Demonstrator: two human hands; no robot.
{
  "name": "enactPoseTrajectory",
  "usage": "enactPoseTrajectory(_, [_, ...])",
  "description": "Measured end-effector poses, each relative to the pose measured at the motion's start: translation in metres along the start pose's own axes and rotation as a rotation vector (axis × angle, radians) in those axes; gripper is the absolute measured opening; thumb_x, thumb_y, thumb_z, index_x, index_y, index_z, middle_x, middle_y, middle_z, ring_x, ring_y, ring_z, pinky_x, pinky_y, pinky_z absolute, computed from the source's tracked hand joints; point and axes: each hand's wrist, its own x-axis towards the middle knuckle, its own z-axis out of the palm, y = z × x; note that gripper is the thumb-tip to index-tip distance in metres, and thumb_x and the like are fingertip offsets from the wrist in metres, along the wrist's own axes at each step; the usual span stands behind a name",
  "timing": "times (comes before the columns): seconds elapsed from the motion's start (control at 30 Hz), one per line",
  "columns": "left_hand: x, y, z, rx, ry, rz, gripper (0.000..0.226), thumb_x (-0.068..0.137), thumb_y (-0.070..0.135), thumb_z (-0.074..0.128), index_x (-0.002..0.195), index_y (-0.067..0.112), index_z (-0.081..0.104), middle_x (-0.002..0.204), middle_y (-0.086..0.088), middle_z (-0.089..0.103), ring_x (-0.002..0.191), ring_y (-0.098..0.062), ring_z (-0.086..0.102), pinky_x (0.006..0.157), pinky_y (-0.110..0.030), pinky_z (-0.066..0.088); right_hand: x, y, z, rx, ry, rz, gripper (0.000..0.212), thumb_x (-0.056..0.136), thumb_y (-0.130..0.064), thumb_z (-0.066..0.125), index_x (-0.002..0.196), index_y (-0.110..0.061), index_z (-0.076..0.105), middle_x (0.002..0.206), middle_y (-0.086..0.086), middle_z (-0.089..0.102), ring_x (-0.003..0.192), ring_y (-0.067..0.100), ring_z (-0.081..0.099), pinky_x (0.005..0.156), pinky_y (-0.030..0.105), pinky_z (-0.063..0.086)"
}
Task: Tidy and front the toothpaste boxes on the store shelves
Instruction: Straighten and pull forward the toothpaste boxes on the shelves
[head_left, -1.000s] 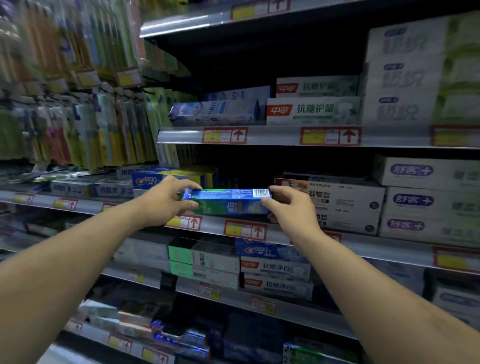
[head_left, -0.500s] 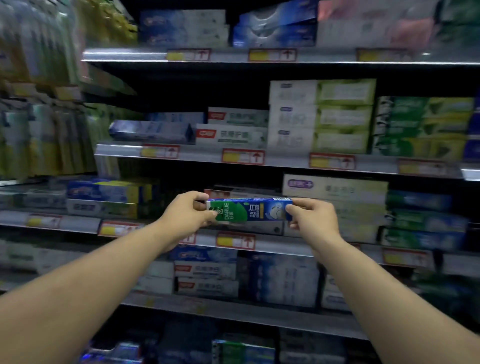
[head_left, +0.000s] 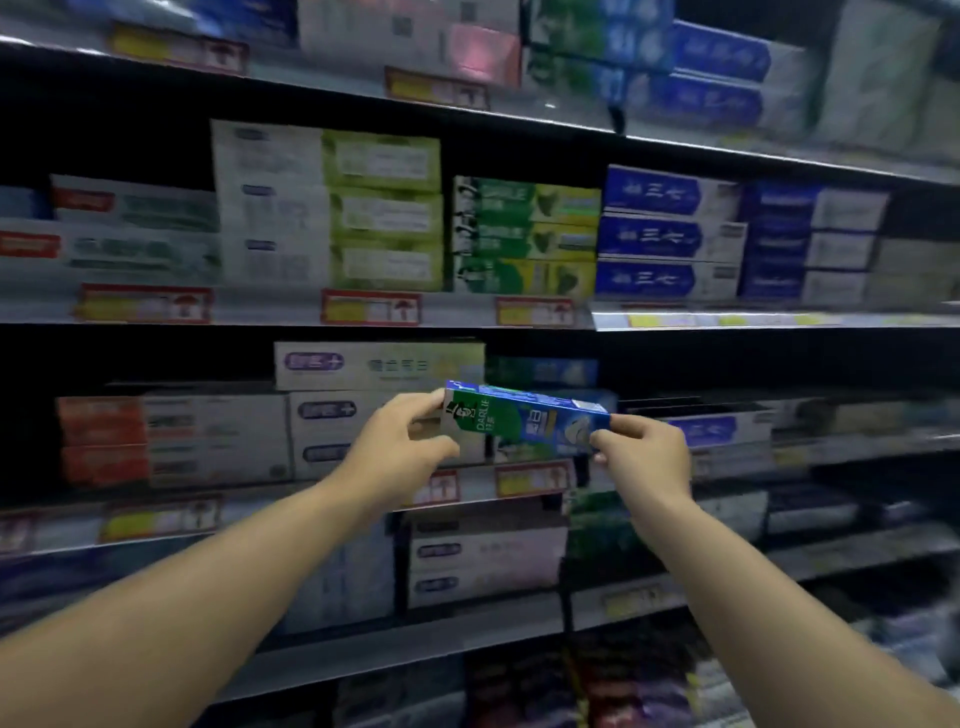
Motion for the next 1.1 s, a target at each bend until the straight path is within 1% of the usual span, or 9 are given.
enactPoseTrajectory(0.1, [0.016, 0.010, 0.043, -0.028, -0.056, -0.030, 0.063, 0.095, 0.012, 0.065, 0.151, 0.032, 0.045, 0.146, 0.011, 0.045, 0.126, -0.017, 0.053, 0.091, -0.026, 0.050, 0.021, 0.012, -0.034, -0.004, 0.048, 0.014, 0.023, 0.084, -0.007, 0.072, 0.098, -0.024, 0.077, 0.090, -0.010, 0.073, 0.093, 0.024, 0.072, 0.088, 0.048, 0.058])
enactPoseTrajectory(0.23, [0.041, 0.017, 0.084, -0.129, -0.086, -0.108, 0.067, 0.098, 0.012, 0.062, 0.155, 0.038, 0.036, 0.125, 0.007, 0.059, 0.090, -0.018, 0.060, 0.062, -0.025, 0.054, 0.054, 0.021, -0.055, 0.001, 0.057, 0.007, 0.033, 0.085, -0.006, 0.070, 0.115, -0.018, 0.074, 0.098, -0.009, 0.072, 0.100, 0.022, 0.069, 0.093, 0.046, 0.056])
enactPoseTrajectory(0.4, [0.060, 0.015, 0.111, -0.188, 0.027, -0.145, 0.074, 0.098, 0.007, 0.058, 0.157, 0.039, 0.029, 0.160, 0.007, 0.031, 0.095, -0.029, 0.068, 0.080, -0.051, 0.059, 0.086, 0.020, -0.050, 0.051, -0.027, -0.038, 0.033, 0.091, 0.001, 0.065, 0.100, -0.030, 0.063, 0.088, -0.018, 0.063, 0.087, 0.009, 0.060, 0.084, 0.034, 0.051])
enactPoseTrajectory(0.57, [0.076, 0.011, 0.117, -0.161, 0.108, -0.109, 0.078, 0.098, 0.007, 0.057, 0.160, 0.036, 0.019, 0.163, 0.007, 0.027, 0.099, -0.037, 0.069, 0.062, -0.030, 0.060, 0.108, 0.011, -0.033, 0.083, -0.073, -0.075, 0.043, 0.090, 0.001, 0.065, 0.127, -0.021, 0.064, 0.094, -0.016, 0.061, 0.091, 0.011, 0.060, 0.085, 0.034, 0.053])
enactPoseTrajectory(0.73, [0.089, 0.004, 0.123, -0.066, 0.148, -0.136, 0.078, 0.097, 0.014, 0.056, 0.161, 0.033, 0.015, 0.166, 0.001, 0.020, 0.100, -0.022, 0.069, 0.062, -0.030, 0.059, 0.119, 0.016, -0.010, -0.003, -0.137, -0.062, 0.041, 0.089, -0.002, 0.065, 0.128, -0.012, 0.063, 0.098, 0.001, 0.067, 0.071, 0.016, 0.055, 0.060, 0.030, 0.044])
enactPoseTrajectory(0.8, [0.089, 0.002, 0.126, 0.018, 0.121, -0.120, 0.077, 0.098, 0.016, 0.056, 0.161, 0.033, 0.015, 0.169, 0.003, 0.009, 0.118, -0.026, 0.059, 0.079, -0.037, 0.062, 0.118, 0.022, -0.004, -0.049, -0.150, -0.042, 0.045, 0.088, -0.004, 0.065, 0.132, -0.013, 0.062, 0.103, 0.004, 0.069, 0.077, 0.023, 0.063, 0.065, 0.041, 0.053])
enactPoseTrajectory(0.87, [0.086, 0.004, 0.126, 0.094, 0.094, -0.095, 0.075, 0.100, 0.020, 0.055, 0.161, 0.031, 0.013, 0.169, 0.001, 0.002, 0.125, -0.022, 0.052, 0.074, -0.017, 0.057, 0.116, 0.026, -0.002, -0.068, -0.144, -0.042, 0.046, 0.088, -0.004, 0.064, 0.132, -0.017, 0.062, 0.104, 0.002, 0.070, 0.093, 0.028, 0.070, 0.083, 0.052, 0.058])
enactPoseTrajectory(0.93, [0.085, 0.006, 0.124, 0.161, 0.062, -0.091, 0.075, 0.101, 0.023, 0.054, 0.162, 0.030, 0.011, 0.169, -0.004, 0.003, 0.122, -0.020, 0.053, 0.053, -0.007, 0.044, 0.117, 0.028, 0.000, -0.072, -0.131, -0.047, 0.044, 0.088, -0.005, 0.064, 0.130, -0.017, 0.063, 0.105, 0.004, 0.071, 0.098, 0.032, 0.070, 0.085, 0.054, 0.058])
enactPoseTrajectory(1.1, [0.082, 0.013, 0.117, 0.333, -0.029, -0.078, 0.079, 0.101, 0.030, 0.052, 0.162, 0.029, 0.003, 0.169, -0.012, -0.003, 0.086, -0.012, 0.061, 0.066, -0.027, 0.043, 0.117, 0.027, 0.003, -0.082, -0.112, -0.075, 0.026, 0.089, -0.006, 0.063, 0.113, -0.016, 0.065, 0.107, 0.014, 0.071, 0.079, 0.022, 0.055, 0.069, 0.046, 0.054])
